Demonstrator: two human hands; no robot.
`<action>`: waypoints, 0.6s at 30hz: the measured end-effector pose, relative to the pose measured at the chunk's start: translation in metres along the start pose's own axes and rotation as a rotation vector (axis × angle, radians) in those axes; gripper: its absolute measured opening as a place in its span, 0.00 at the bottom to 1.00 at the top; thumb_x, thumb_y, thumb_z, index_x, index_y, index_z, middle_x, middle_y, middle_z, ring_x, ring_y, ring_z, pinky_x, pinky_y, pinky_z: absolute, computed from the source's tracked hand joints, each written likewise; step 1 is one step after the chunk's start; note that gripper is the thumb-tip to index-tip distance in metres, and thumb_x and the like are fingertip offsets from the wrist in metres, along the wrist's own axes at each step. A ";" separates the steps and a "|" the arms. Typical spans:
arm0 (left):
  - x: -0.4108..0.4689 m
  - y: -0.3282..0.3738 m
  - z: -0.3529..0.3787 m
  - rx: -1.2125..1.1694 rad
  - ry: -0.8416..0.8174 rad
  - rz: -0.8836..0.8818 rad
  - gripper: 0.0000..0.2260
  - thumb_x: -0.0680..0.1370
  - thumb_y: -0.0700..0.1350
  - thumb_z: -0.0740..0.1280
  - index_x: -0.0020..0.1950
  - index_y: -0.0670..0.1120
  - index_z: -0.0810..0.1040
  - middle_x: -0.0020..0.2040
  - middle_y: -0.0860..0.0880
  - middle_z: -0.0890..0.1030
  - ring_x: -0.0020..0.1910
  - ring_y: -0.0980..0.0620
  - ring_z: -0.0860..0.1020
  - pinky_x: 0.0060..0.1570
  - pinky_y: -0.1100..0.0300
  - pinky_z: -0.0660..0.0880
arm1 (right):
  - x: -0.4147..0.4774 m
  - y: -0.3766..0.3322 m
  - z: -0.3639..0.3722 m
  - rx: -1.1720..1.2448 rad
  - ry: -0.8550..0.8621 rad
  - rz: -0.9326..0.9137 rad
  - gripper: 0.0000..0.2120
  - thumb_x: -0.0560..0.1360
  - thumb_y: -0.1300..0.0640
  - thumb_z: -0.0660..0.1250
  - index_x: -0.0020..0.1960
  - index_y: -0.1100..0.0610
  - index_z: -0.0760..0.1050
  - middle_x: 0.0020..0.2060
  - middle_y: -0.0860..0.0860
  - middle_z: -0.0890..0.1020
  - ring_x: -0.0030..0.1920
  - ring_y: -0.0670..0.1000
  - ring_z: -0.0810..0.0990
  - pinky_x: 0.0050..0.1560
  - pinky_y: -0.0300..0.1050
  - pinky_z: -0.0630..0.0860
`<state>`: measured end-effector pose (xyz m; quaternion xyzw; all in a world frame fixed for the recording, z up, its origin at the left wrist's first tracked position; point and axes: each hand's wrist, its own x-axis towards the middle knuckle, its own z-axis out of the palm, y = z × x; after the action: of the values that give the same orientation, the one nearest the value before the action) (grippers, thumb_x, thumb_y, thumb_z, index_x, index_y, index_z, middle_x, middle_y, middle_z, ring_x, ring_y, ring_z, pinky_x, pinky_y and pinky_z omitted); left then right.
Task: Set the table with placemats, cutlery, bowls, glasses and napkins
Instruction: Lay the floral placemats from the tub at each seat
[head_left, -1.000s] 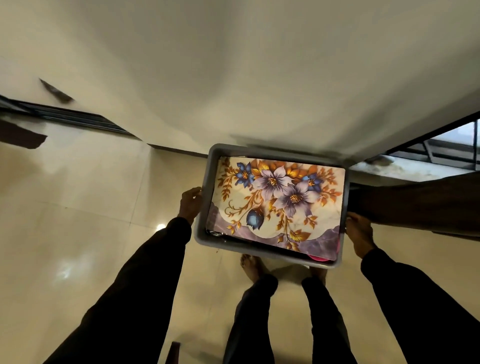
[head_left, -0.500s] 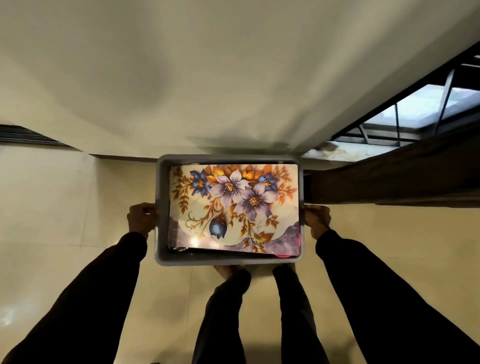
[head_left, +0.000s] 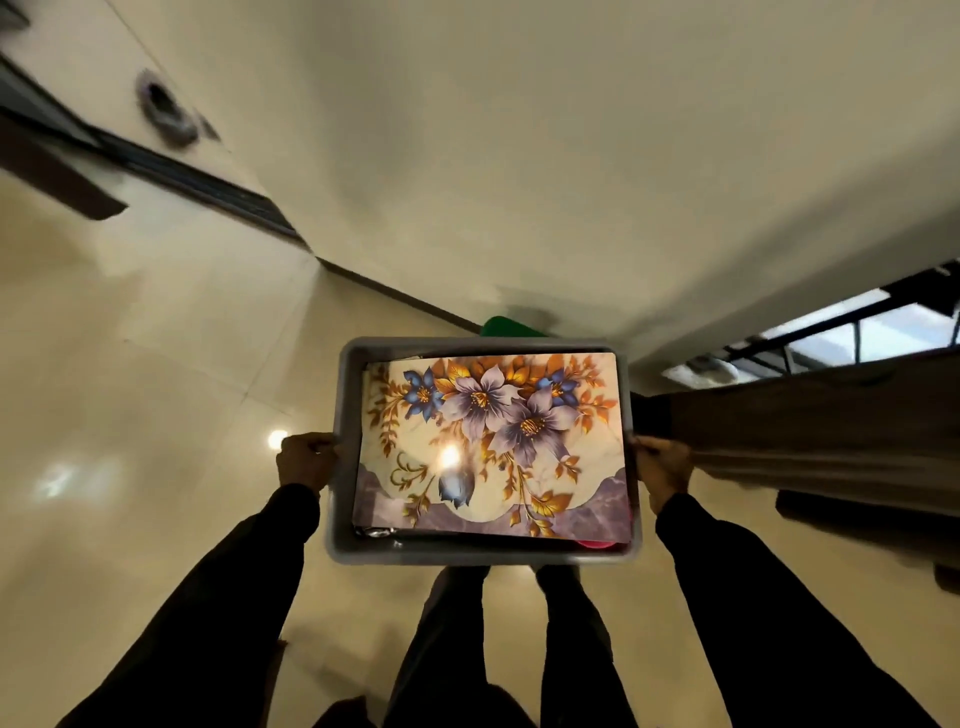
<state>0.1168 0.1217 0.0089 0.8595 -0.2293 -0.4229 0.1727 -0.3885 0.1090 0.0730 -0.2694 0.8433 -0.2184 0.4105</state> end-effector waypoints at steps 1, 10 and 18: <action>-0.019 -0.010 -0.013 -0.044 0.030 -0.034 0.09 0.72 0.36 0.75 0.51 0.42 0.88 0.45 0.40 0.87 0.48 0.38 0.85 0.52 0.41 0.83 | -0.011 -0.014 -0.004 -0.029 -0.032 -0.028 0.07 0.77 0.63 0.72 0.51 0.67 0.84 0.46 0.60 0.85 0.43 0.55 0.82 0.50 0.50 0.80; -0.227 -0.087 -0.117 -0.441 0.280 -0.216 0.09 0.74 0.32 0.73 0.53 0.37 0.86 0.44 0.39 0.85 0.44 0.39 0.83 0.51 0.41 0.83 | -0.050 -0.083 0.003 -0.305 -0.312 -0.367 0.03 0.73 0.54 0.77 0.44 0.46 0.87 0.42 0.54 0.87 0.42 0.56 0.85 0.50 0.59 0.83; -0.426 -0.181 -0.147 -0.746 0.600 -0.364 0.06 0.74 0.33 0.75 0.50 0.37 0.84 0.39 0.41 0.83 0.34 0.46 0.78 0.25 0.62 0.76 | -0.190 -0.169 0.025 -0.478 -0.611 -0.756 0.11 0.72 0.51 0.78 0.48 0.59 0.86 0.40 0.54 0.87 0.40 0.55 0.84 0.48 0.53 0.84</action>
<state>0.0509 0.5183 0.2817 0.8490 0.1504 -0.2339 0.4493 -0.2232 0.0973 0.2674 -0.6912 0.5559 -0.0647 0.4571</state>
